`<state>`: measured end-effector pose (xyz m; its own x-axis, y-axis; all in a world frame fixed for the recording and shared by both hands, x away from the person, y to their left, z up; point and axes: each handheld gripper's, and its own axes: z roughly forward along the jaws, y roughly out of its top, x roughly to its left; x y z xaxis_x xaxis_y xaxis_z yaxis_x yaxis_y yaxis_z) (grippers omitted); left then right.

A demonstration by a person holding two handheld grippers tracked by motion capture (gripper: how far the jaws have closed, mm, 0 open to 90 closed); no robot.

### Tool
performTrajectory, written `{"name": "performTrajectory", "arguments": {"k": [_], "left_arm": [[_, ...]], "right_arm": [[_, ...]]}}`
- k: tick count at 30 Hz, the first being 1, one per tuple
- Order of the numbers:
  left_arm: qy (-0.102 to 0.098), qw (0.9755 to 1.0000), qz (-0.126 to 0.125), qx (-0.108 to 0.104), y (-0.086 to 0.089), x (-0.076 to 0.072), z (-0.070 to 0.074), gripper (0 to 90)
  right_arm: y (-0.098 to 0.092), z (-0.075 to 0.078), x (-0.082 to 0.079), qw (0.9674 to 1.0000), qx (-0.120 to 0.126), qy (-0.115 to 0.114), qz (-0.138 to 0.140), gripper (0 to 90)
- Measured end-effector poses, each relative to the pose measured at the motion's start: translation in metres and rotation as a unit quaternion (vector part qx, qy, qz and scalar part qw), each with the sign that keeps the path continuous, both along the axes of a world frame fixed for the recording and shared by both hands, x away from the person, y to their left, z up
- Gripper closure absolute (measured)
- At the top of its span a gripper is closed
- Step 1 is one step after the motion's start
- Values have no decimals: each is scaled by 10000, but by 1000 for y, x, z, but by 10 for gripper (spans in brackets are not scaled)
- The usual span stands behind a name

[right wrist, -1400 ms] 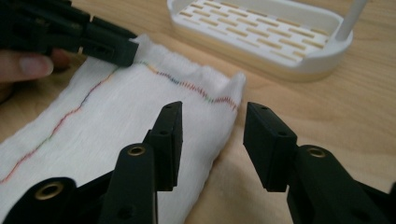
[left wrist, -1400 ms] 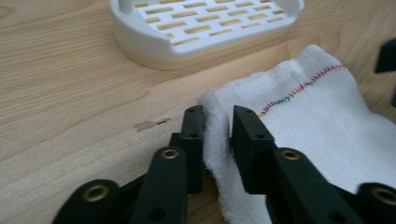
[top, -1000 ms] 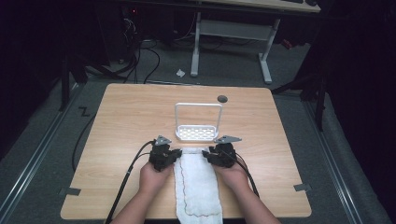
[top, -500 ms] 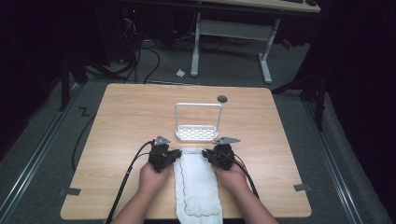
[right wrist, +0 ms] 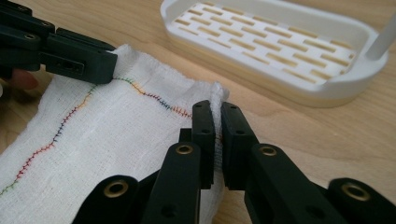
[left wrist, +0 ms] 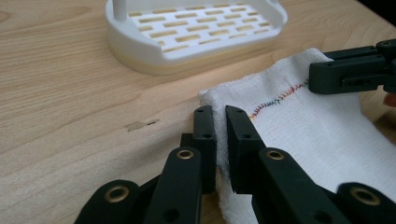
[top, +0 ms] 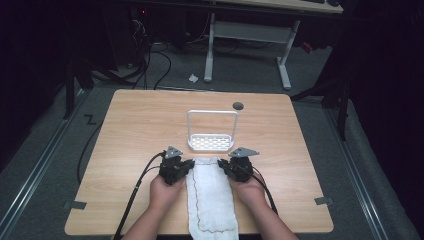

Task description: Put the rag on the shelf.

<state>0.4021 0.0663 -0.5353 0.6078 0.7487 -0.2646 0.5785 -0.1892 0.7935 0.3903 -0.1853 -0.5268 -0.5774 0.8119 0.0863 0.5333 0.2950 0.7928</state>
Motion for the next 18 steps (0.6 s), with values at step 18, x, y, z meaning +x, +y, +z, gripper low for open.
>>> {"name": "performTrajectory", "arguments": {"k": [18], "left_arm": [[-716,9969,-119,-295,1,-23,33,833]], "right_arm": [[-8,36,-24,9976,209,-653,64,857]]}}
